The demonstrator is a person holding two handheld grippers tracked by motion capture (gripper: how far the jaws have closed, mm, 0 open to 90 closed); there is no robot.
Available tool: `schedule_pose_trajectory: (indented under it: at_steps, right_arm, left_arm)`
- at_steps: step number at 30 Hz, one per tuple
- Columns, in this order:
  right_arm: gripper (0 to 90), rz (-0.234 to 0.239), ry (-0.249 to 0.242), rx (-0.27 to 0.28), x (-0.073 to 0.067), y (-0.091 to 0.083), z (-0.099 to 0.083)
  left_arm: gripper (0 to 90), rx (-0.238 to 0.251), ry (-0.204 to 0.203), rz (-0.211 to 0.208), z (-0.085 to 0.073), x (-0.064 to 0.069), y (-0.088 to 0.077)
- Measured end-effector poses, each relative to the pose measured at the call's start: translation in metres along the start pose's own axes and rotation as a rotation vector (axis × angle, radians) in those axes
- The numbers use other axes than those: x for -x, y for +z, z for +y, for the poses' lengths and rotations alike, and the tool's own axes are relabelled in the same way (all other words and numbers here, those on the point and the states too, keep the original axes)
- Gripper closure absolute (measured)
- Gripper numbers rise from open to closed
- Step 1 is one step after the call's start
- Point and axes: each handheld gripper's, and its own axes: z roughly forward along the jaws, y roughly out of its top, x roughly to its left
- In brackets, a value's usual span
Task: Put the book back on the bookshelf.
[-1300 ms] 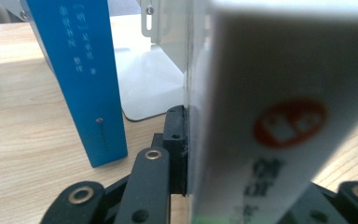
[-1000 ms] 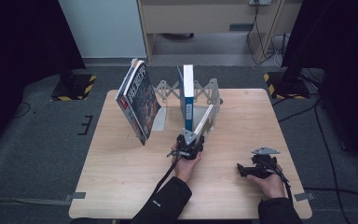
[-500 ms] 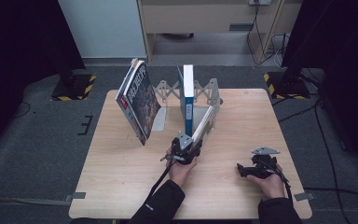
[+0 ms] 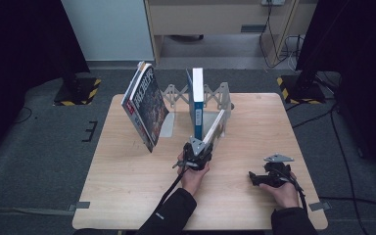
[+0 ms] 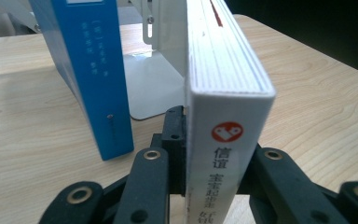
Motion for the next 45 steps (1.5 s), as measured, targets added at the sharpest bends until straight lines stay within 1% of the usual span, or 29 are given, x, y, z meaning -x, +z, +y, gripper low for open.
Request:
schedule_pose_trajectory:
  at_steps: [1, 2, 5, 7, 8, 10, 11, 12, 13, 14, 15, 17, 19, 20, 22, 23, 29, 35, 36, 37, 39, 44, 45]
  right_arm:
    - [2.1, 0.000, 0.000, 0.000, 0.000, 0.000, 0.000]
    - [2.1, 0.000, 0.000, 0.000, 0.000, 0.000, 0.000]
    - [2.1, 0.001, -0.001, 0.000, 0.000, 0.000, 0.000]
    - [2.1, 0.001, -0.002, 0.000, 0.000, 0.000, 0.000]
    - [2.1, 0.000, -0.002, 0.002, 0.000, 0.000, 0.000]
    - [2.1, 0.001, -0.003, 0.002, 0.000, 0.000, 0.000]
    - [2.1, 0.001, -0.003, 0.001, 0.000, 0.000, 0.000]
    - [2.1, 0.001, -0.003, 0.002, 0.000, 0.000, 0.000]
    - [2.1, 0.001, -0.003, 0.001, 0.000, 0.000, 0.000]
    - [2.1, 0.002, -0.003, 0.000, 0.000, 0.000, 0.000]
    - [2.1, 0.000, -0.003, 0.001, 0.000, 0.000, 0.000]
    - [2.2, 0.003, -0.004, -0.003, 0.000, 0.000, 0.000]
    - [2.2, 0.002, -0.005, -0.003, -0.001, 0.000, 0.000]
    - [2.3, 0.002, -0.005, -0.002, -0.001, 0.000, 0.000]
    - [2.2, 0.001, -0.005, -0.001, -0.001, 0.000, 0.000]
    - [2.2, 0.003, -0.005, -0.003, -0.001, 0.000, 0.000]
    - [2.1, 0.004, -0.005, -0.001, -0.001, 0.000, 0.000]
    - [2.1, 0.004, -0.006, -0.001, -0.001, 0.000, 0.000]
    - [2.1, 0.004, -0.006, -0.001, -0.001, 0.000, 0.000]
    - [2.1, 0.004, -0.006, -0.002, -0.001, 0.000, 0.000]
    - [2.1, 0.005, -0.007, -0.002, 0.000, 0.000, 0.000]
    - [2.1, 0.005, -0.007, -0.002, 0.000, 0.000, 0.000]
    - [2.1, 0.006, -0.006, -0.003, 0.000, 0.000, 0.000]
  left_arm:
    - [73.1, 0.000, 0.000, 0.000, 0.000, 0.000, 0.000]
    - [73.0, 0.004, -0.010, 0.001, 0.001, 0.000, 0.003]
    - [72.7, -0.002, -0.009, -0.002, 0.003, -0.002, 0.006]
    - [72.1, -0.001, -0.016, -0.009, 0.003, -0.003, 0.007]
    - [71.8, -0.001, -0.020, -0.013, 0.003, -0.004, 0.007]
    - [69.4, -0.002, -0.026, -0.036, 0.003, -0.006, 0.006]
    - [68.1, -0.002, -0.026, -0.036, 0.003, -0.006, 0.006]
    - [66.4, 0.016, -0.024, -0.059, 0.003, -0.007, 0.001]
    - [63.9, 0.016, -0.024, -0.059, 0.003, -0.007, 0.001]
    - [61.3, 0.032, -0.021, -0.077, 0.004, -0.008, -0.005]
    - [60.5, 0.043, -0.019, -0.080, 0.005, -0.008, -0.009]
    - [62.7, 0.042, -0.008, -0.095, 0.006, -0.010, -0.015]
    - [66.6, 0.034, 0.001, -0.102, 0.007, -0.010, -0.018]
    - [68.5, 0.029, -0.003, -0.110, 0.007, -0.011, -0.019]
    - [69.6, 0.028, 0.003, -0.099, 0.007, -0.011, -0.019]
    - [69.9, 0.027, -0.004, -0.099, 0.007, -0.011, -0.019]
    - [70.0, 0.032, -0.008, -0.083, 0.009, -0.007, -0.013]
    - [68.0, 0.025, -0.003, -0.086, 0.017, -0.001, -0.002]
    - [67.7, 0.023, -0.003, -0.092, 0.018, 0.000, 0.001]
    - [67.3, 0.023, 0.000, -0.087, 0.019, 0.001, 0.002]
    - [66.7, 0.024, -0.007, -0.091, 0.020, 0.002, 0.006]
    - [65.3, 0.011, -0.008, -0.094, 0.026, 0.003, 0.015]
    - [65.1, 0.016, -0.017, -0.095, 0.027, 0.004, 0.018]
